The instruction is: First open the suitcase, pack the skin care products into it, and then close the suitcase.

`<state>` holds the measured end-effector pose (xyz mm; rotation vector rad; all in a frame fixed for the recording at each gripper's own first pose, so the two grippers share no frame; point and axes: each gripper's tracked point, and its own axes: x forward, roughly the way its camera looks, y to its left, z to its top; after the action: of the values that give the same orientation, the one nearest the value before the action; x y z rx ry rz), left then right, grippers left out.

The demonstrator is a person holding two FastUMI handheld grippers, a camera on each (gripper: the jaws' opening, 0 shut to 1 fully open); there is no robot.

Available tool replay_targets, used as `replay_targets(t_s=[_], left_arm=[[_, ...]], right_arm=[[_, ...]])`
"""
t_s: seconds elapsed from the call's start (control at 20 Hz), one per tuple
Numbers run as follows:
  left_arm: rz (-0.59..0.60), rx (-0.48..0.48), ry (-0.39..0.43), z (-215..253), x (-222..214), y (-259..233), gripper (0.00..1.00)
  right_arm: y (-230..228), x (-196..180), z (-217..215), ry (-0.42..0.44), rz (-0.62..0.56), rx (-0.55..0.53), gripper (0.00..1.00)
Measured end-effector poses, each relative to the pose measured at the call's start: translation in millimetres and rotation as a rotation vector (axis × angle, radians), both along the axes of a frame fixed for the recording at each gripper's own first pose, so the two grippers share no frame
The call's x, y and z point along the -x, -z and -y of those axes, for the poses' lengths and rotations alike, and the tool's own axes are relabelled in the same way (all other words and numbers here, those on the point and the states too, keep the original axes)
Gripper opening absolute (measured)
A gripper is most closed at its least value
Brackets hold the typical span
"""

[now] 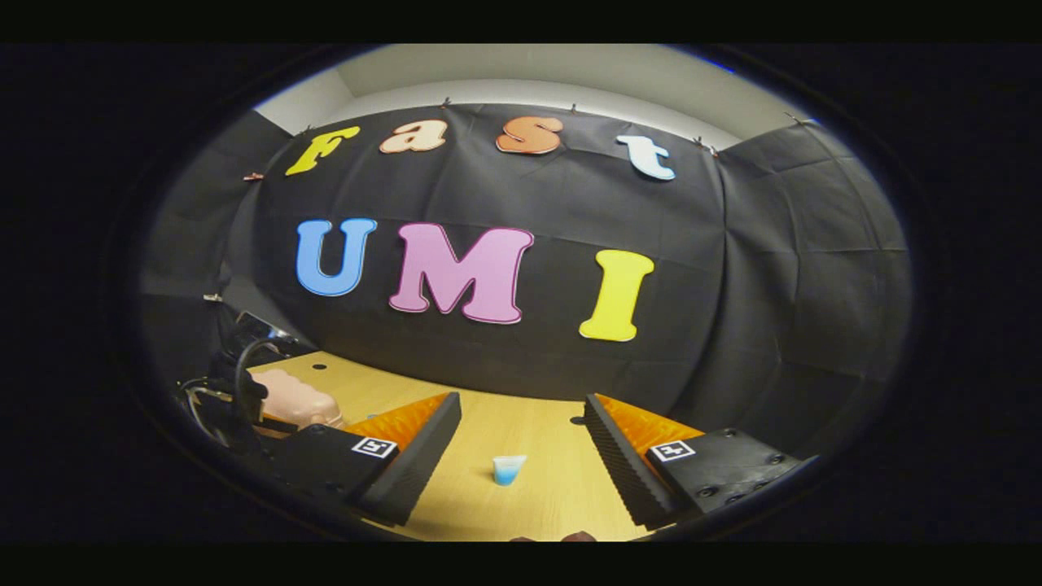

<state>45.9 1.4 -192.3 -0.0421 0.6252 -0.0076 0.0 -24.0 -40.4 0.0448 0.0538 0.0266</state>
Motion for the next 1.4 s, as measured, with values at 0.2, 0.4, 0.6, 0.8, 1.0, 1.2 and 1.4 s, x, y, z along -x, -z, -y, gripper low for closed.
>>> replay_targets(t_s=[0.2,0.4,0.6,0.8,1.0,1.2,1.4], left_arm=[[-0.116,-0.001,-0.094,-12,-17,30,0.98],[-0.18,-0.047,-0.069,-6,-29,47,0.87],[-0.276,-0.095,-0.012,-13,-28,69,0.36],[-0.246,-0.133,0.058,-7,-27,44,0.14],[-0.198,-0.109,0.027,-17,-25,-5,0.13],[-0.117,-0.108,-0.023,-47,-20,-74,0.13],[-0.035,-0.06,-0.125,-105,-8,-146,0.13]], right_arm=[[23,-4,26,0.008,-0.046,-0.001,0.96],[39,-15,47,0.019,-0.085,-0.023,0.96],[44,-26,58,0.022,-0.098,-0.043,0.96],[53,-32,62,0.009,-0.111,-0.047,0.96],[65,-38,55,-0.025,-0.135,-0.069,0.96],[69,-47,43,-0.078,-0.144,-0.085,0.96],[71,-57,29,-0.143,-0.142,-0.074,0.96]])
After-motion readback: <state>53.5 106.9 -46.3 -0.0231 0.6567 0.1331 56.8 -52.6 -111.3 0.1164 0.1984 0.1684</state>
